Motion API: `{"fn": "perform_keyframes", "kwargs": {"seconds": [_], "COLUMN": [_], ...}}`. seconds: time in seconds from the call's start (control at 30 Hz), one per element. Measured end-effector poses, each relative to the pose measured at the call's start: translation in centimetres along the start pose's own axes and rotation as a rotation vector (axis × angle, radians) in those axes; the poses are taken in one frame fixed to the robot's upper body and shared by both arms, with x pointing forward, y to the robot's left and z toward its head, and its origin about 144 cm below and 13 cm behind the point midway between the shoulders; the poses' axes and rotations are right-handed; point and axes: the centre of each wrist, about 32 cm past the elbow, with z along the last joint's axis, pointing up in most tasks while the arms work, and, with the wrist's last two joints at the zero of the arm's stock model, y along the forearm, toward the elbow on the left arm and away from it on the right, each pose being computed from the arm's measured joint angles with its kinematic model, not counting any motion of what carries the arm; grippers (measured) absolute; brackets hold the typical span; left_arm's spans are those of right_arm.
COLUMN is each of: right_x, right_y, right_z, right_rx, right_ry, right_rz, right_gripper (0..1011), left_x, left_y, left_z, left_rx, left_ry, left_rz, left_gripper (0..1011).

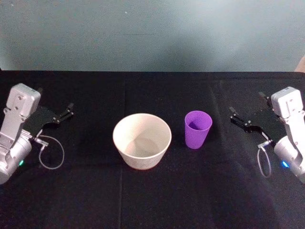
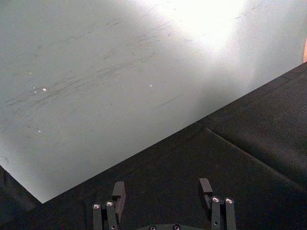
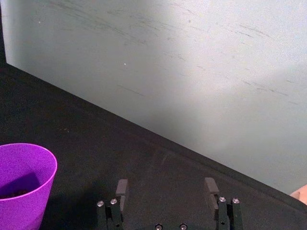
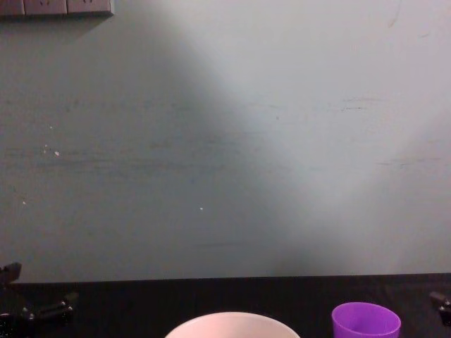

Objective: Pick up the cup and pour the mung beans from the cup into the bowl.

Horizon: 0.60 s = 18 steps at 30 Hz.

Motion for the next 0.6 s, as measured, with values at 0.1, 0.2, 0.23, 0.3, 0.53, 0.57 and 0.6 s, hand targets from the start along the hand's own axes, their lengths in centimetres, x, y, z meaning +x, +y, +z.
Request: {"fn": "perform_keyframes", "kwargs": {"seconds": [0.1, 0.2, 0.23, 0.3, 0.53, 0.57, 0.6], "right_x": [0.0, 0.0, 0.0, 0.0, 0.0, 0.0, 0.0], "right_y": [0.0, 0.0, 0.0, 0.0, 0.0, 0.0, 0.0], "right_z": [0.0, 0.0, 0.0, 0.0, 0.0, 0.0, 0.0], "right_rx": [0.0, 0.0, 0.0, 0.0, 0.0, 0.0, 0.0], "right_ry": [0.0, 0.0, 0.0, 0.0, 0.0, 0.0, 0.0], "right_rz": [0.0, 0.0, 0.0, 0.0, 0.0, 0.0, 0.0], "right_gripper": [1003, 1003, 1003, 1003, 1003, 1003, 1003], "left_x": [0.0, 0.0, 0.0, 0.0, 0.0, 0.0, 0.0], "left_y": [0.0, 0.0, 0.0, 0.0, 0.0, 0.0, 0.0], "left_z": [0.0, 0.0, 0.0, 0.0, 0.0, 0.0, 0.0], "left_rx": [0.0, 0.0, 0.0, 0.0, 0.0, 0.0, 0.0], "left_ry": [0.0, 0.0, 0.0, 0.0, 0.0, 0.0, 0.0], "left_rz": [0.0, 0.0, 0.0, 0.0, 0.0, 0.0, 0.0], "left_gripper": [1000, 1000, 1000, 1000, 1000, 1000, 1000]}}
